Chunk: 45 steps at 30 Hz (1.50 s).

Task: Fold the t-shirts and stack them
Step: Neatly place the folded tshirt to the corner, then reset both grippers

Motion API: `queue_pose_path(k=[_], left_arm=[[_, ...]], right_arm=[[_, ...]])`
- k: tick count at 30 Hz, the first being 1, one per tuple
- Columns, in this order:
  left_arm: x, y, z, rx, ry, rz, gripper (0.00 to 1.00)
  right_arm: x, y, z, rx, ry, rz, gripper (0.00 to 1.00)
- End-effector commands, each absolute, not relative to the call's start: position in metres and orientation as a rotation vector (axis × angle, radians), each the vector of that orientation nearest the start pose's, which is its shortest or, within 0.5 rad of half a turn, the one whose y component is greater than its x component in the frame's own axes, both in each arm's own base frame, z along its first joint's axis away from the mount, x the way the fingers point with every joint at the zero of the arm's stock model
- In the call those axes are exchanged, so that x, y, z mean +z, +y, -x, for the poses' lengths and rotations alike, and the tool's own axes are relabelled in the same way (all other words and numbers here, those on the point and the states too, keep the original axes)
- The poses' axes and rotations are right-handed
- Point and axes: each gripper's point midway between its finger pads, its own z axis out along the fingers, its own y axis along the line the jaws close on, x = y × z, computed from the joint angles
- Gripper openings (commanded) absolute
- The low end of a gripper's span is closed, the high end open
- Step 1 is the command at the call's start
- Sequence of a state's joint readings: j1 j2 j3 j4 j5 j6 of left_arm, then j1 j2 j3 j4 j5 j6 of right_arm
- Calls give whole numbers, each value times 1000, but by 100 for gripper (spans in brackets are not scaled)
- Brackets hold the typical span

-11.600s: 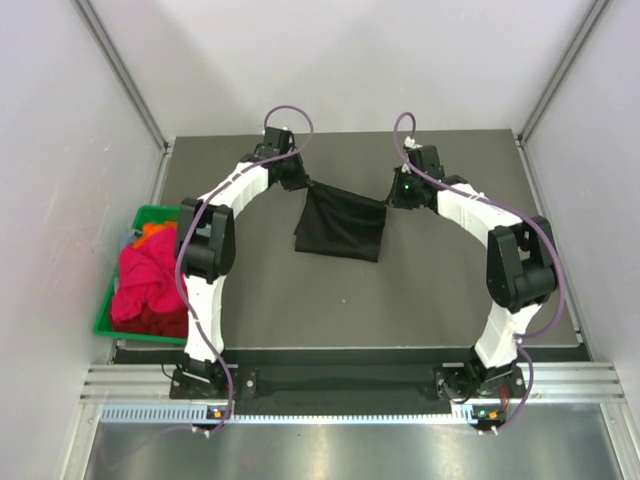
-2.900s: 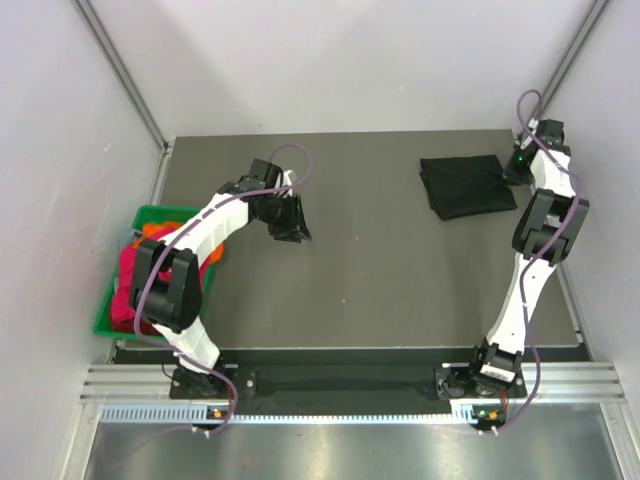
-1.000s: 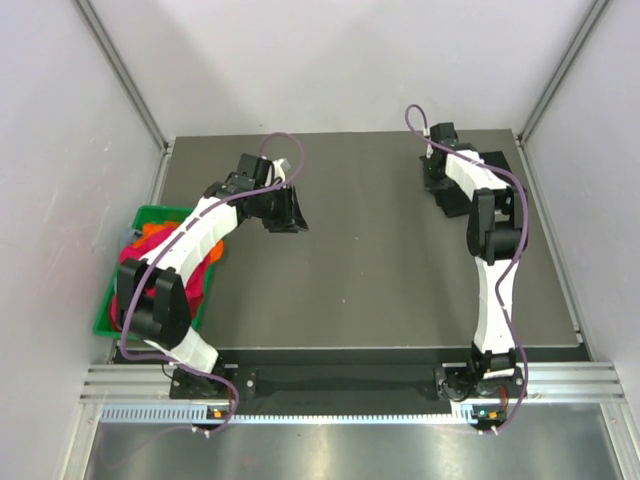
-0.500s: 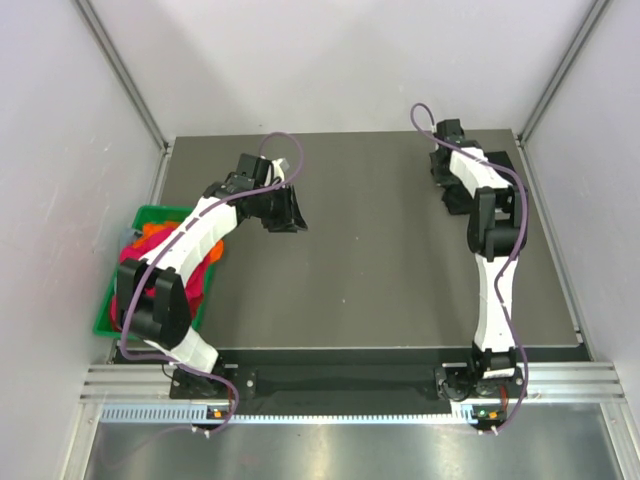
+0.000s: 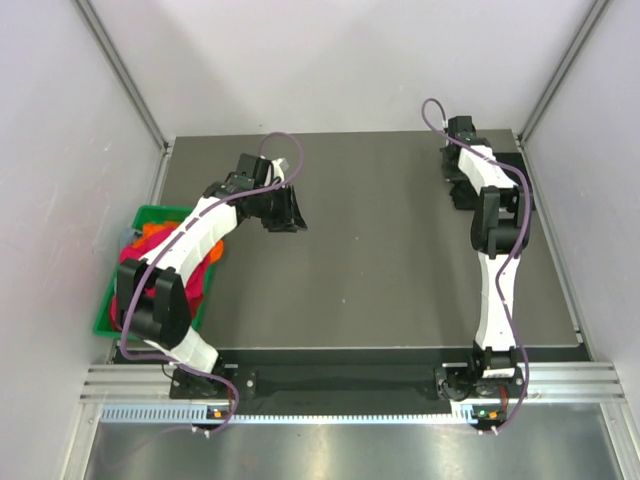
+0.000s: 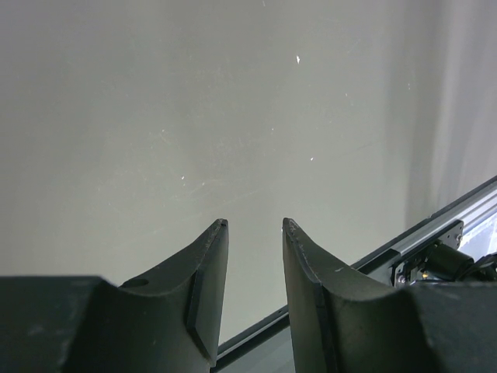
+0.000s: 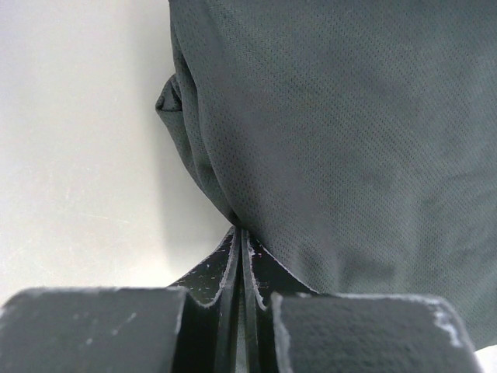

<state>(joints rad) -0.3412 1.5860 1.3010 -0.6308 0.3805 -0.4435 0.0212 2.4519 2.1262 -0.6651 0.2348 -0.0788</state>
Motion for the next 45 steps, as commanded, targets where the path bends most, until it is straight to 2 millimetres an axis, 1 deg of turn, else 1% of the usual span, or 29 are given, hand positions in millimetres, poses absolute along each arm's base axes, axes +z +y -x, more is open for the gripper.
queue_pose_path(k=[1,2,7,11,14,15,16,17,18,21,22,24,25,26,27,28,29,30,31,32,33,34,35,36,37,38,39,40,45], left_arm=[[172,-209,-344,-814,2525,-46,39],[171,-209,-344,-814,2528,-43,39],[170,-208,-343,-810,2528,-42,40],[171,-208,-344,-810,2521,-41,39],[178,-204,-349,-771,2493,-36,40],[182,-203,-351,-766,2483,-35,40],[186,-203,-352,-766,2477,-36,40],[196,-205,-353,-779,2458,-48,40],[202,-207,-353,-791,2448,-53,40],[239,-213,-354,-850,2351,-89,40],[254,-214,-356,-865,2307,-95,41],[286,-213,-353,-879,2210,-114,42],[298,-212,-354,-870,2170,-118,42],[316,-208,-349,-863,2116,-121,43],[327,-203,-352,-834,2067,-106,44],[332,-199,-350,-817,2043,-114,45],[347,-194,-344,-800,1997,-114,51],[352,-188,-344,-767,1976,-101,54],[356,-184,-341,-753,1964,-100,59],[361,-181,-336,-745,1948,-98,80],[362,-179,-334,-736,1943,-96,90],[362,-177,-328,-737,1941,-104,99],[361,-177,-326,-742,1942,-108,99],[361,-177,-323,-749,1939,-111,99],[358,-178,-320,-765,1950,-101,99],[361,-181,-314,-793,1940,-114,99],[362,-183,-311,-815,1936,-122,99],[358,-184,-306,-835,1938,-127,99],[357,-186,-293,-877,1910,-154,99]], right_arm=[[37,-23,-565,-286,2562,63,0],[31,-18,-556,-277,2582,79,0],[36,1,-538,-178,2592,84,0],[38,2,-524,-174,2628,43,0],[58,14,-518,-103,2595,58,1],[79,18,-519,-87,2552,58,2],[87,21,-516,-70,2542,61,3],[98,28,-514,-33,2524,36,4],[125,37,-509,20,2483,32,5],[158,61,-487,167,2438,-26,14],[178,70,-468,229,2401,-25,20],[202,92,-450,340,2333,-30,29],[216,101,-427,406,2308,-12,34],[222,109,-414,450,2301,-35,38],[248,115,-396,503,2240,-15,42],[241,119,-381,534,2256,-14,53],[247,124,-370,569,2238,-12,58],[267,126,-354,604,2184,3,68],[262,128,-341,625,2192,4,99],[267,129,-333,647,2179,0,100],[283,129,-318,672,2129,10,100],[278,129,-310,682,2135,-2,100],[282,128,-302,703,2122,-32,100],[296,128,-290,720,2064,-30,100],[287,126,-283,725,2067,-45,100],[288,125,-277,738,2052,-78,100],[299,120,-268,727,1993,-98,100],[292,118,-262,728,1994,-111,100],[299,95,-242,627,1922,-183,100]])
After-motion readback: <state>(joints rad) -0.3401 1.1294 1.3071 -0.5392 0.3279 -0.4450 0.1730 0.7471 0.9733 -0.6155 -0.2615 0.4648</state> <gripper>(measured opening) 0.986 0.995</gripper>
